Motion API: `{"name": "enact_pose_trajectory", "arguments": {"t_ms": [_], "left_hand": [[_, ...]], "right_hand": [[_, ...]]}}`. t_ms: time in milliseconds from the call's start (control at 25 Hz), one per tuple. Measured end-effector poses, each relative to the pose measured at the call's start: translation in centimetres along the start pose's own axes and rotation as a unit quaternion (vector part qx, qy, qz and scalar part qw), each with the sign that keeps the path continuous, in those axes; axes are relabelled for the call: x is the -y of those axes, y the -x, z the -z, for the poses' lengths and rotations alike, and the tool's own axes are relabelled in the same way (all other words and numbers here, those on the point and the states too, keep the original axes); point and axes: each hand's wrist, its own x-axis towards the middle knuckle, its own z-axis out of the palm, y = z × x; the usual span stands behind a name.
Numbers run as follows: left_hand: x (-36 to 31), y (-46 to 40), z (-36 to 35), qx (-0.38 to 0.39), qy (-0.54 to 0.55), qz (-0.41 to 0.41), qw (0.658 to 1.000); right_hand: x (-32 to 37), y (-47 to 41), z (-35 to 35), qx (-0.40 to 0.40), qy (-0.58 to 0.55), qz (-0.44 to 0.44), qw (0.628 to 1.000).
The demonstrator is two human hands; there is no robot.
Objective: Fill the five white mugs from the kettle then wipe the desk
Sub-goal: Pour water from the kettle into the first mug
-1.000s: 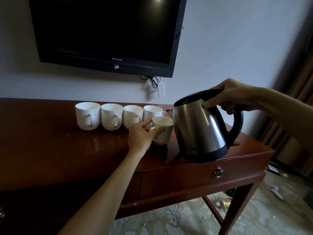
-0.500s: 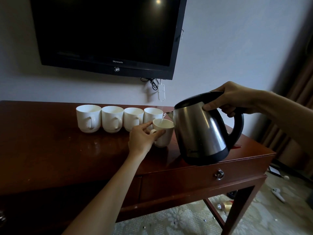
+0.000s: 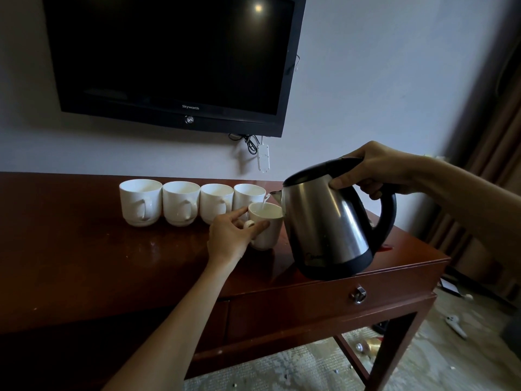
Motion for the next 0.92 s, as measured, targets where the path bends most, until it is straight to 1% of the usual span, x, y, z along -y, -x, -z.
{"name": "enact_pose_trajectory", "arguments": {"t_ms": [480, 680, 920], "left_hand": [[-0.12, 0.08, -0.06, -0.009, -0.003, 0.009, 1.000], [-0.17, 0.17, 0.08, -0.003, -0.008, 0.000, 1.000], [-0.29, 0.27, 0.06, -0.002, 0.006, 0.016, 1.000]], "right_hand": [[-0.49, -0.49, 0.50, 0.018, -0.029, 0.002, 0.999], [-0.34, -0.73, 0.53, 0.024, -0.024, 0.006, 0.999], [0.10, -0.44, 0.17, 0.017, -0.025, 0.005, 1.000]]}}
